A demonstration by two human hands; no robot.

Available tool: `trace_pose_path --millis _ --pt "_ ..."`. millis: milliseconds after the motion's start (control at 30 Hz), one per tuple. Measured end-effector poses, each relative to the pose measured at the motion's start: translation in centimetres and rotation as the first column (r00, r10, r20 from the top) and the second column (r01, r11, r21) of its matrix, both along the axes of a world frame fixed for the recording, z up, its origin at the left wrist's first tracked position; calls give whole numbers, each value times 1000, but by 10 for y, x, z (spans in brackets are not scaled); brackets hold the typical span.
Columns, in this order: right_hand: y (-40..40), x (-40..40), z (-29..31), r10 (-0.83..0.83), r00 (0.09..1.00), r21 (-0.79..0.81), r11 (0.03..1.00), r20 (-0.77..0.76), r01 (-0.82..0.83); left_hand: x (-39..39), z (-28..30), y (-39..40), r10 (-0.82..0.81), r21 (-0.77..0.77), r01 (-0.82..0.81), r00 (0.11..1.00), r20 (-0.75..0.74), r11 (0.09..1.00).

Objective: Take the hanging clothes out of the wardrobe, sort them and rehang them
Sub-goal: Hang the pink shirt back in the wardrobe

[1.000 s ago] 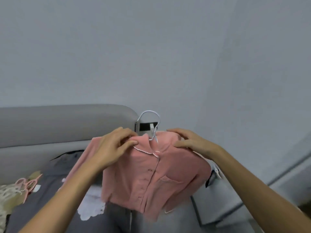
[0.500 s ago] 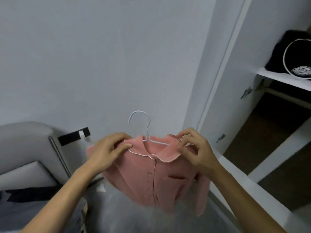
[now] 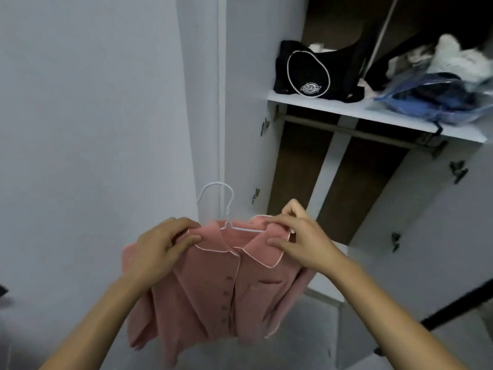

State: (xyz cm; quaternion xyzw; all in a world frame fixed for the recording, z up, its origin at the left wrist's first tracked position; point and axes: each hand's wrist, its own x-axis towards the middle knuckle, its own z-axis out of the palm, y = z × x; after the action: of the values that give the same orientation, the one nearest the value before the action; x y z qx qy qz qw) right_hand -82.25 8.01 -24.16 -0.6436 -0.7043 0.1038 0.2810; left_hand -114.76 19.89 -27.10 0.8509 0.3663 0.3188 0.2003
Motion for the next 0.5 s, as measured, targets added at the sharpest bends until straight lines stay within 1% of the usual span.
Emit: trace_pose_path --millis 100,233,433,500 --pt "-18 18 -4 -96 993 -14 995 67 97 22 2 5 -68 8 68 998 6 998" --pt "-38 47 -6 -153 975 -42 986 161 161 63 4 5 -161 -4 161 987 19 987" --pt "-60 85 12 -269 943 59 963 198 262 154 13 17 -312 -6 312 950 11 950" --pt "-63 104 17 -298 928 61 955 225 292 189 17 20 -365 -2 365 931 14 931"
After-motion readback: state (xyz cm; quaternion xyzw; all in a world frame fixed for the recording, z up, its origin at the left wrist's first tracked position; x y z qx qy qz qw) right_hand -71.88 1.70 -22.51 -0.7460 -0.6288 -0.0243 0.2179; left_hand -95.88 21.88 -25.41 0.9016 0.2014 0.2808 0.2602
